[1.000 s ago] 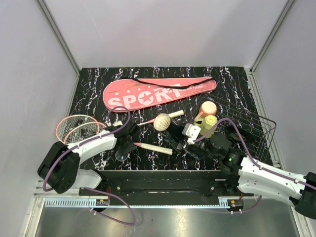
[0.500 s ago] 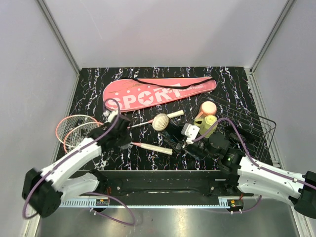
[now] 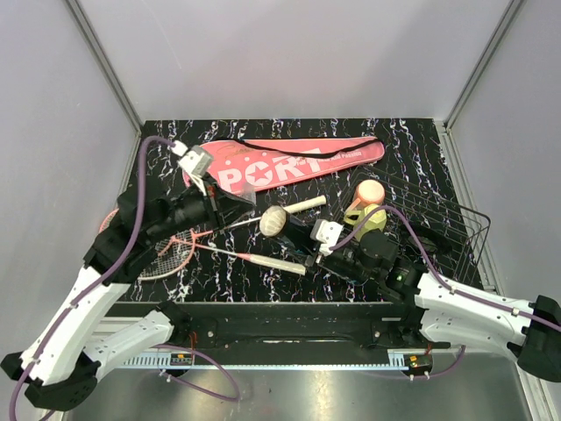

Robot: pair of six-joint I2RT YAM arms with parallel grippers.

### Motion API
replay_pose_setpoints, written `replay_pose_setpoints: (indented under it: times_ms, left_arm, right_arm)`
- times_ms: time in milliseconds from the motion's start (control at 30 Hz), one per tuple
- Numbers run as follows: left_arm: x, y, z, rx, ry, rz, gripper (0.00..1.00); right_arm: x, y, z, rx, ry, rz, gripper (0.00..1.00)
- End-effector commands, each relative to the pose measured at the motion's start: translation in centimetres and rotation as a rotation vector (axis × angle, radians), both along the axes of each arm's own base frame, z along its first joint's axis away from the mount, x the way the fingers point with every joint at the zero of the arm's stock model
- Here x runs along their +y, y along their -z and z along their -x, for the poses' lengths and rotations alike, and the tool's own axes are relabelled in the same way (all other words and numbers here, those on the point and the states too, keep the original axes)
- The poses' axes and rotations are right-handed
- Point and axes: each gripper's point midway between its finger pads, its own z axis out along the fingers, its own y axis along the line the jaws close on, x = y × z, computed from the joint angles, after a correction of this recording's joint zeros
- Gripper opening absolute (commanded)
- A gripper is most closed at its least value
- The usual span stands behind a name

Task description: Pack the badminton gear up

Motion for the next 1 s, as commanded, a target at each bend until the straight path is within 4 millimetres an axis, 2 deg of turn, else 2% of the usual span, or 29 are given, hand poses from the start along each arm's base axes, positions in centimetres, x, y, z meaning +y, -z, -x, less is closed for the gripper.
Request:
replay_pose_setpoints:
  times_ms: [0,167,267,500,967]
  left_arm:
    - [-1.9,0.3,2.6,-0.034,0.223,-0.03,0.0]
    - [-2.8,-0.7,4.7,-0.057,0.367,0.009,0.0]
    - [-3.1,-0.3,5.7,-0.043,0.441,-0.009,0.0]
    - [-3.3,2.0,6.5,0.033,0.528,-0.117,0.0]
    - [-4.1,4.0,8.7,0.083,0.67,-0.201,0.0]
  right_arm:
    - [1.0,-0.8,0.6,0.014,-0.049,0.008,0.42]
    - [1.1,-0.9,0.5,0.013,-0.056,0.018,0.41]
    - [1.2,-0.8,0.7,0.013,-0.065,0.025,0.41]
    - [1.1,-1.2,1.1,0.006,-0.085,0.025,0.41]
    - [1.0,-0.8,3.1,-0.043,-0.194,0.051,0.41]
